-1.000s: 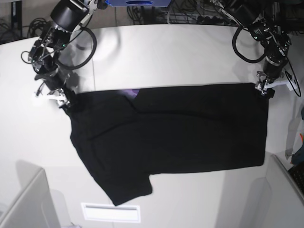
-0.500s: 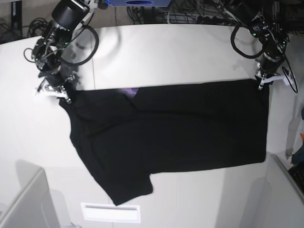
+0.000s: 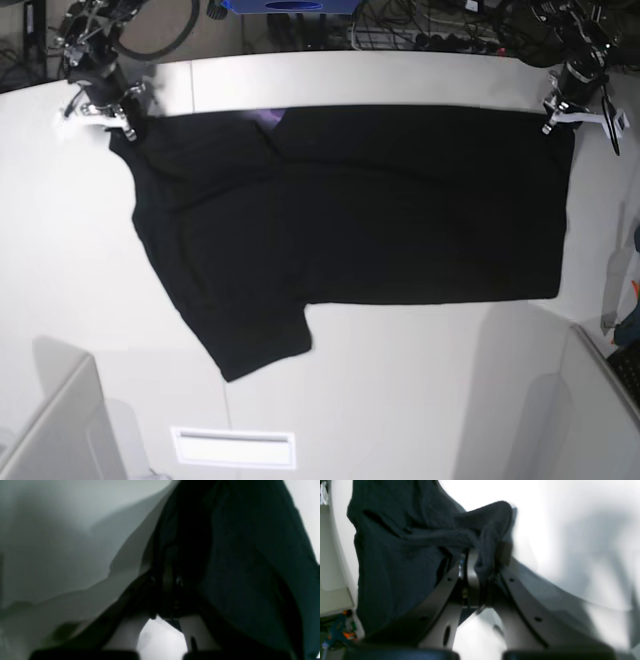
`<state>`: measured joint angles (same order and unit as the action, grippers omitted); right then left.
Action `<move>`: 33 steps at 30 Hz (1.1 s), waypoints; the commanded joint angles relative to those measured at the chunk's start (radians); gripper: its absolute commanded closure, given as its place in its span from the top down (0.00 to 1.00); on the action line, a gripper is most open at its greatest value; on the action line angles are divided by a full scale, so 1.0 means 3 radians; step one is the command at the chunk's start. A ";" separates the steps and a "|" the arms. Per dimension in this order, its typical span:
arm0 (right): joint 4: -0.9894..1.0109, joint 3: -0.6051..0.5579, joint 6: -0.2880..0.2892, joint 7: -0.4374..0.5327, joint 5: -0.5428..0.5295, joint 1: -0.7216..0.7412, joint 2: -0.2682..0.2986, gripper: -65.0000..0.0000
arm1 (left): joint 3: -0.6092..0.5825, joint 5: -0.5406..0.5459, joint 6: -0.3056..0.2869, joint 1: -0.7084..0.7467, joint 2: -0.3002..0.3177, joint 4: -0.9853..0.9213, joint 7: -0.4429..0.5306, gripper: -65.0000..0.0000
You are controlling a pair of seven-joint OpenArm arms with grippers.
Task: Fold the T-shirt properly
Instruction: 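Pull the held shoulders further, folding the shirt body over itself, then release the shoulders and move both grippers to the hem corners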
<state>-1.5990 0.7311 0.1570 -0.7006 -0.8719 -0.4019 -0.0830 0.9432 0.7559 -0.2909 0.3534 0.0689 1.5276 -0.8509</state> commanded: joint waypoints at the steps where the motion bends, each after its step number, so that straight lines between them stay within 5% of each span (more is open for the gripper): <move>1: -0.0099 0.0010 -0.0030 0.0026 0.0014 -0.0090 0.0023 0.00 | 0.0014 -0.0031 0.0016 0.0103 0.0024 0.0112 0.0021 0.00; 8: -0.0329 0.0010 -0.0030 0.0052 -0.0155 -0.0489 0.0003 0.00 | 0.0019 -0.0026 0.0016 0.0384 0.0013 0.0271 0.0021 0.00; 24: -0.0432 0.0015 -0.0040 0.0031 -0.0145 -0.0576 0.0003 0.01 | 0.0030 -0.0026 0.0016 0.0476 0.0013 0.0281 0.0021 0.00; 25: -0.0483 0.0015 -0.0040 0.0047 -0.0145 -0.0601 0.0003 0.18 | 0.0030 -0.0026 0.0016 0.0482 0.0013 0.0281 0.0021 0.06; 28: -0.0667 0.0123 -0.0040 0.0052 -0.0145 -0.0658 -0.0023 0.58 | 0.0035 -0.0026 0.0016 0.0522 0.0013 0.0337 0.0021 0.47; 31: -0.0831 0.0327 -0.0035 0.0036 -0.0145 -0.0663 -0.0115 0.60 | 0.0219 -0.0026 0.0016 0.0563 -0.0074 0.0501 0.0021 0.81; 33: -0.0912 0.0363 -0.0035 0.0036 -0.0145 -0.0663 -0.0115 0.57 | 0.0423 -0.0026 0.0016 0.0558 -0.0150 0.0659 0.0021 0.95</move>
<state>-1.8526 0.8333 0.1383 -0.7029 -0.8986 -0.5964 -0.1249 1.0653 0.7345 -0.2825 0.5133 0.0048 1.7031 -0.8654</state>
